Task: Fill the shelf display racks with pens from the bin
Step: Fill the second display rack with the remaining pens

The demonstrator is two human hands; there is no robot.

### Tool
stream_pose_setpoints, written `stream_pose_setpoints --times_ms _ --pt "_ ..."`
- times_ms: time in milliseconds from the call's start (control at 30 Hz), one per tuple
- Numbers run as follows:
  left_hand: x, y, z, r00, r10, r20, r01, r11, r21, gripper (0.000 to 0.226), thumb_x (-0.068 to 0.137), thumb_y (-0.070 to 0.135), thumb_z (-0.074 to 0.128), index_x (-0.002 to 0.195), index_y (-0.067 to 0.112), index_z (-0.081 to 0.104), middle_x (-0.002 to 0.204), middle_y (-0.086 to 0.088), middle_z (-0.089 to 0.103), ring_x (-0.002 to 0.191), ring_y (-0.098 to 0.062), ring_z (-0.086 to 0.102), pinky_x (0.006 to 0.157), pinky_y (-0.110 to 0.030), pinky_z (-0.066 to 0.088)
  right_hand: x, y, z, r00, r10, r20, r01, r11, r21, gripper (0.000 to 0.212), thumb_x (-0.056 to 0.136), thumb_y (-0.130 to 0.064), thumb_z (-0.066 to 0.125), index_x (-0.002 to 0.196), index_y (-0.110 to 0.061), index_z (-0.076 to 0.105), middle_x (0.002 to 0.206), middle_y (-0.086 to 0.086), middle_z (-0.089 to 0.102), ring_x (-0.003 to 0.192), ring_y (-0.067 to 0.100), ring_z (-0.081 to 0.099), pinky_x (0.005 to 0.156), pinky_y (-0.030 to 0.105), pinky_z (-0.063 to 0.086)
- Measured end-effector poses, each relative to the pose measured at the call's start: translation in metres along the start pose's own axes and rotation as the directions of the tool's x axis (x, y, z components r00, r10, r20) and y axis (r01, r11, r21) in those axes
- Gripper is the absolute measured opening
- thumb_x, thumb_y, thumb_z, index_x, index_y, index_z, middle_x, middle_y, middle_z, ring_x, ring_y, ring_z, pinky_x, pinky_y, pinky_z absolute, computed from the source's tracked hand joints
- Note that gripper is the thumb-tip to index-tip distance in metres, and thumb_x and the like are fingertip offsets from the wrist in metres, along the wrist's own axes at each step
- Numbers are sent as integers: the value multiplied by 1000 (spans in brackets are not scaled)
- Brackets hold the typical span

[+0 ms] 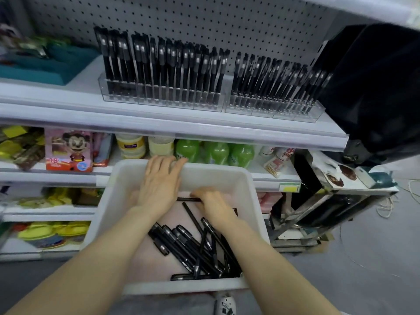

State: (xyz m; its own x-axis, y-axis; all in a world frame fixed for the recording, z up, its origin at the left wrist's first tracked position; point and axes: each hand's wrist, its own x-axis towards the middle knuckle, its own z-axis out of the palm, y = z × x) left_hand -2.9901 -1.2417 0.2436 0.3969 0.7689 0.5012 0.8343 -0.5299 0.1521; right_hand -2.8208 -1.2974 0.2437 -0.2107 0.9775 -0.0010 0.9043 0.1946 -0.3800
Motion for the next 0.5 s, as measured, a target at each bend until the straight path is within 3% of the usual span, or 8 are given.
stream_pose_setpoints --times_ms 133,233,367,500 --pt "-1 -2 -2 1000 -6 2 6 1000 -13 47 90 16 55 136 17 51 119 -11 55 110 -31 43 111 -45 27 5 -2 0 1000 18 -10 -19 990 -141 25 89 -7 59 113 -10 67 113 10 66 107 30 57 85 38 47" --pt "1 0 -4 999 -50 -14 49 998 -49 40 97 29 44 133 19 56 116 -9 59 108 -29 47 107 -44 31 2 -4 -1 999 42 -33 -48 968 -246 24 85 -2 58 104 -12 69 104 8 63 102 30 56 69 32 43" --pt "2 0 -9 996 -90 20 92 991 -93 46 100 39 31 131 21 60 114 -6 63 108 -27 51 104 -41 33 -5 -1 -14 978 201 -55 -205 975 -79 22 78 -3 53 94 -9 66 99 12 62 93 34 59 77 38 51" --pt "13 5 -22 983 -163 88 179 956 -233 57 100 45 20 123 20 66 116 -4 67 109 -25 55 98 -38 36 -12 2 -39 954 296 -41 -291 953 89 18 81 -6 54 93 -15 63 91 10 68 87 29 61 69 29 47"
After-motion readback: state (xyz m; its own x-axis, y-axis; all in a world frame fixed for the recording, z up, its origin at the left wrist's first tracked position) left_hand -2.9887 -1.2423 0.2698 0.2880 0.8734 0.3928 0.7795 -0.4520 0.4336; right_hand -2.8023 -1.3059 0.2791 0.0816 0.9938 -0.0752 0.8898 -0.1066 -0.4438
